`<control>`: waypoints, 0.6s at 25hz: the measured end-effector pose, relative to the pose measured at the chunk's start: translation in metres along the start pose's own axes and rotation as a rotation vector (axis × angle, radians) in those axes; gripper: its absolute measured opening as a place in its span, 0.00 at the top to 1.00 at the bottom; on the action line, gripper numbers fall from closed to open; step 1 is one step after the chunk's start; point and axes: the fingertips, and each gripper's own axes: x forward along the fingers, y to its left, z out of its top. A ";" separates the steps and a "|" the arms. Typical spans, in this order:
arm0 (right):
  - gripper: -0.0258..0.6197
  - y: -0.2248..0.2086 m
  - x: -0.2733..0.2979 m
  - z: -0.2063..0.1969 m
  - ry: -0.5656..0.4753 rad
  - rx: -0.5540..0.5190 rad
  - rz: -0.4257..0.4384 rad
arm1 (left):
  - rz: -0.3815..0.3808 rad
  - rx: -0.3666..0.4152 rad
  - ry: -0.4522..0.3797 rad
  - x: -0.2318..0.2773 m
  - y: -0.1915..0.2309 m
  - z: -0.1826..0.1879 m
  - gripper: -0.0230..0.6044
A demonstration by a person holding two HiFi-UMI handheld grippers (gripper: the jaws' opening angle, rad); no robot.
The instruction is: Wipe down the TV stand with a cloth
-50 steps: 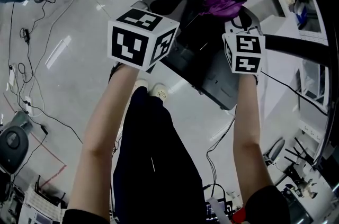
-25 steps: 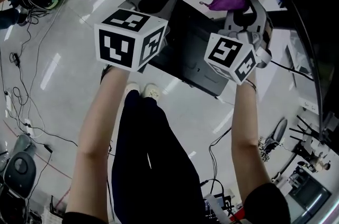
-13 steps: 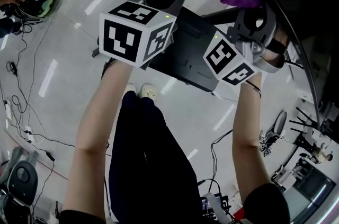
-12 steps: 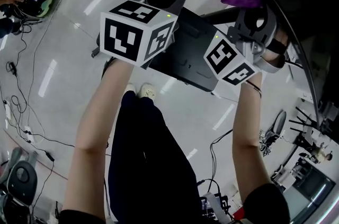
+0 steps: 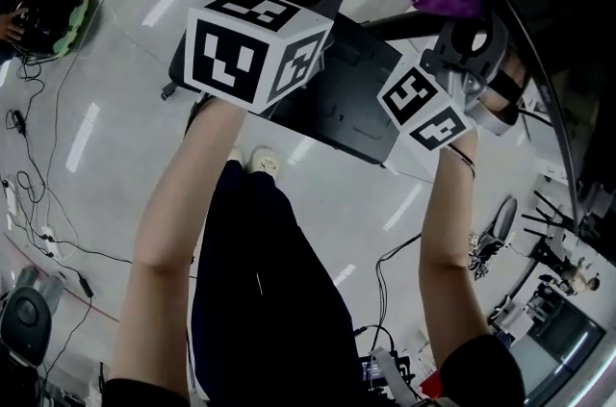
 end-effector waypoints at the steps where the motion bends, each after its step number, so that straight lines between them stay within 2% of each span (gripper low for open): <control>1: 0.81 0.006 -0.001 -0.002 0.002 0.001 0.009 | 0.003 -0.004 0.003 0.001 0.000 -0.003 0.95; 15: 0.81 0.086 0.000 0.001 0.039 0.032 0.166 | 0.021 -0.060 -0.017 -0.018 0.019 -0.019 0.95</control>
